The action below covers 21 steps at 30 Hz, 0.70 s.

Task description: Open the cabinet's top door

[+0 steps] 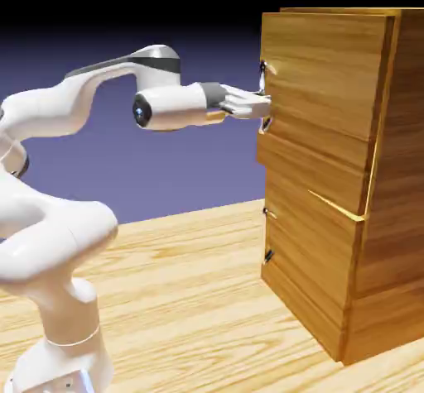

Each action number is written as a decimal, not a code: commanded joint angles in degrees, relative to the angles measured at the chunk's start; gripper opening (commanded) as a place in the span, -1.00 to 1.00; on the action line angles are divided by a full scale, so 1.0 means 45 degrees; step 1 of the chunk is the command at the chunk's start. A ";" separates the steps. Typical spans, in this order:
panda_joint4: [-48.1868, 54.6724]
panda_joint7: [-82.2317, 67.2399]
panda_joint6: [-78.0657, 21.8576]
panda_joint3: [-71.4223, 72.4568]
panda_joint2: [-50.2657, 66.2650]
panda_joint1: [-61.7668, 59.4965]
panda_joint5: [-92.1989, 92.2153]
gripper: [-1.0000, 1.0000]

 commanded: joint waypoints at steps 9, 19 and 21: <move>-0.2008 -0.1672 -0.1985 -0.3858 0.0522 0.2942 -0.2411 -1.00; -0.3248 -0.2091 -0.5909 -0.8472 0.0270 0.3477 -0.6640 -1.00; -0.3268 -0.2239 -0.6689 -0.9395 0.0439 0.3447 -0.7513 -1.00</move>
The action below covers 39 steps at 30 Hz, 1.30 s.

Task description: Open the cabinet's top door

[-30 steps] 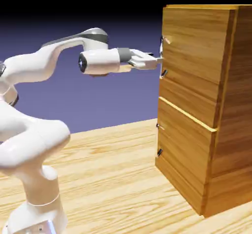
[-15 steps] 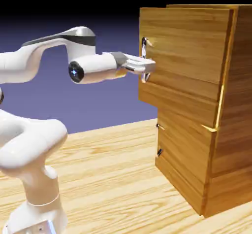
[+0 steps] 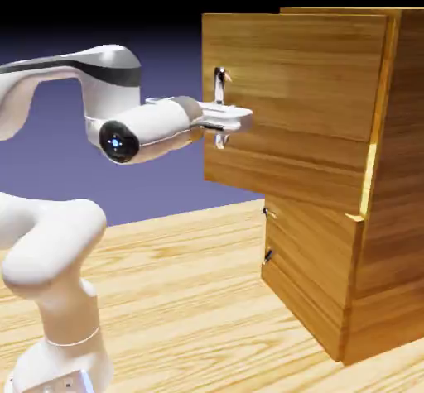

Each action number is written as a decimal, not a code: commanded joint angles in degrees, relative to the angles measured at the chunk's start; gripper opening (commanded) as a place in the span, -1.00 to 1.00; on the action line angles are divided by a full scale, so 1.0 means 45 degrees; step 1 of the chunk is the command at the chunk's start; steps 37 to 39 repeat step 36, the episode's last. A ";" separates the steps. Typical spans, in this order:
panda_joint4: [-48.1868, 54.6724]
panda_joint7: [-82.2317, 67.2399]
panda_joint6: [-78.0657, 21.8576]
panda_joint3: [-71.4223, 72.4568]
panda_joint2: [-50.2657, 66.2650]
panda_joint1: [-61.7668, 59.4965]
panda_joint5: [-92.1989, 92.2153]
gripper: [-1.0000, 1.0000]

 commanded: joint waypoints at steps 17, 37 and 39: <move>0.3485 -0.2334 -0.7569 -0.7797 0.5297 0.1212 -0.7284 -1.00; 1.1502 -0.6476 -1.6664 -1.4436 1.4067 0.5869 -0.9939 -1.00; 1.1502 -0.6476 -1.6664 -1.4436 1.4067 0.5869 -0.9939 -1.00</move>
